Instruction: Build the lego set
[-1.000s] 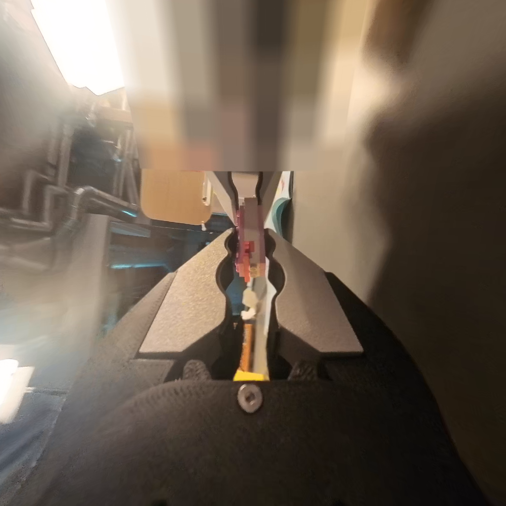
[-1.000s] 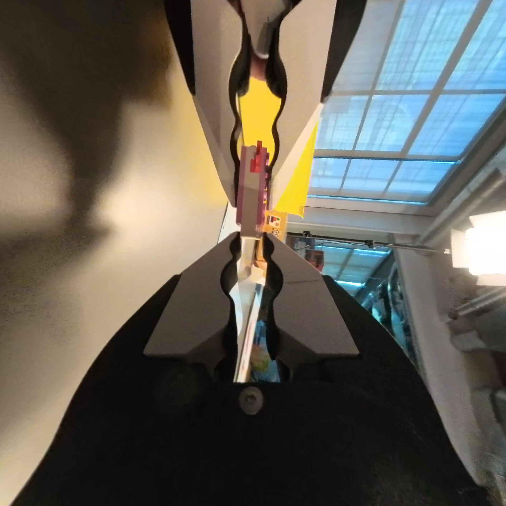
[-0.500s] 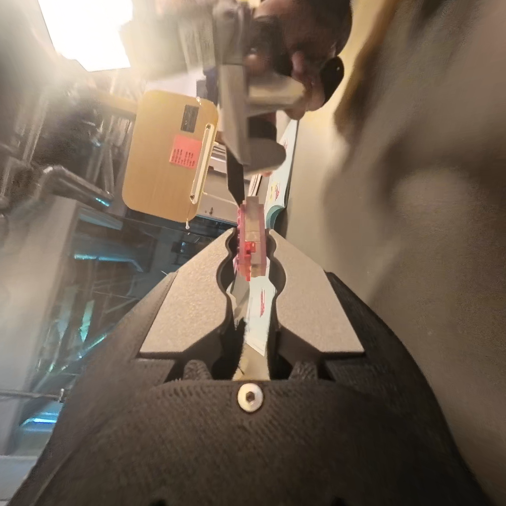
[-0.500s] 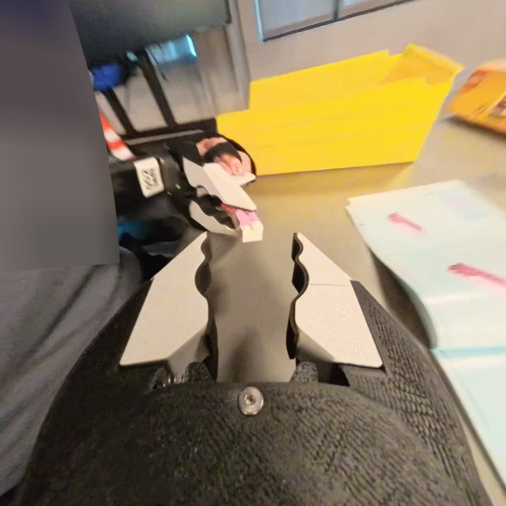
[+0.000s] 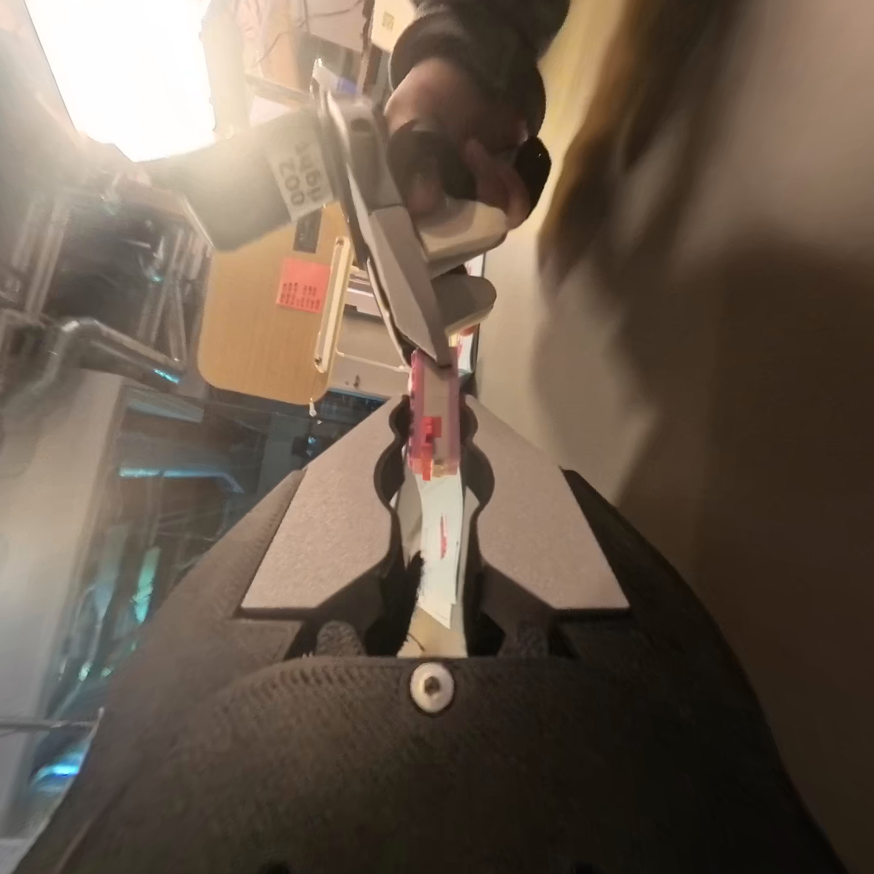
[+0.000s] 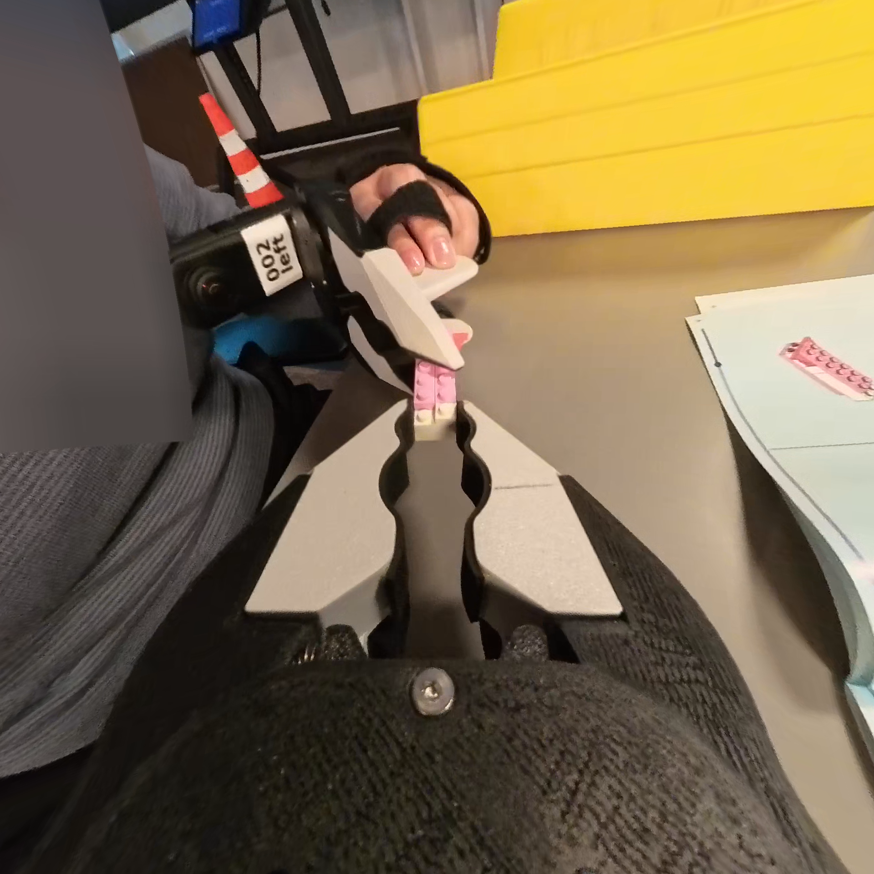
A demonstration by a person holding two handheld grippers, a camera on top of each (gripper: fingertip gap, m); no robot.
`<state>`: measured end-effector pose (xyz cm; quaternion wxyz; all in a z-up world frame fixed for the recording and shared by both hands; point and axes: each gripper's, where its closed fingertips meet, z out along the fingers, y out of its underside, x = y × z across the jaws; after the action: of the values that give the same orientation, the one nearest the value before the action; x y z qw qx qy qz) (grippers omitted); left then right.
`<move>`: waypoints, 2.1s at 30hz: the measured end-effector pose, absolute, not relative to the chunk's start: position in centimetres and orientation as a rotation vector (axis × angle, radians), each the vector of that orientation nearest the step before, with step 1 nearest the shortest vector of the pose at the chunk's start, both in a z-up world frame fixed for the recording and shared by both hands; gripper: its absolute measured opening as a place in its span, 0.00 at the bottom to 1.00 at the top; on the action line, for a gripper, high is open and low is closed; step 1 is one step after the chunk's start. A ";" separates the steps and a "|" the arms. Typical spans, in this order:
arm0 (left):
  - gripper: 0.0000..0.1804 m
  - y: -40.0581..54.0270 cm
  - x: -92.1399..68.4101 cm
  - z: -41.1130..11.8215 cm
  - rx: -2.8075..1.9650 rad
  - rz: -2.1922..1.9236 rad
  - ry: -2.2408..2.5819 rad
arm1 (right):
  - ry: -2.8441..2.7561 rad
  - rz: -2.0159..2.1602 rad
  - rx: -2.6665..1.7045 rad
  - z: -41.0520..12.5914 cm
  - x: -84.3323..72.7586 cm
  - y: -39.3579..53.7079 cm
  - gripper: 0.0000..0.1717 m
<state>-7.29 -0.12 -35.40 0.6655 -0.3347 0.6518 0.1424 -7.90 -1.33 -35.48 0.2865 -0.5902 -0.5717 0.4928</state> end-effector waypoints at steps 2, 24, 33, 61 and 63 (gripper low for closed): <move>0.20 0.5 -7.6 -35.1 -0.819 0.286 1.428 | -1.487 1.238 -1.599 -35.5 -7.4 -0.2 0.09; 0.34 4.5 -9.8 -35.9 -1.185 0.170 1.286 | -1.470 0.858 -1.591 -37.7 -2.4 3.5 0.33; 0.32 5.4 -10.5 -35.6 -1.259 0.129 1.219 | -0.721 0.422 -1.155 -28.2 5.3 11.3 0.18; 0.16 9.7 -35.3 -26.0 -1.835 0.017 0.601 | -0.587 0.027 -1.231 -28.7 9.2 14.8 0.07; 0.20 10.9 -34.7 -28.2 -1.975 -0.079 0.709 | -0.589 -0.009 -1.233 -28.8 9.3 15.1 0.07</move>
<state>-34.68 10.89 -28.25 0.4978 -0.8157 0.2928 -0.0328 9.30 15.11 -28.77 0.7755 -0.5697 -0.2722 -0.0044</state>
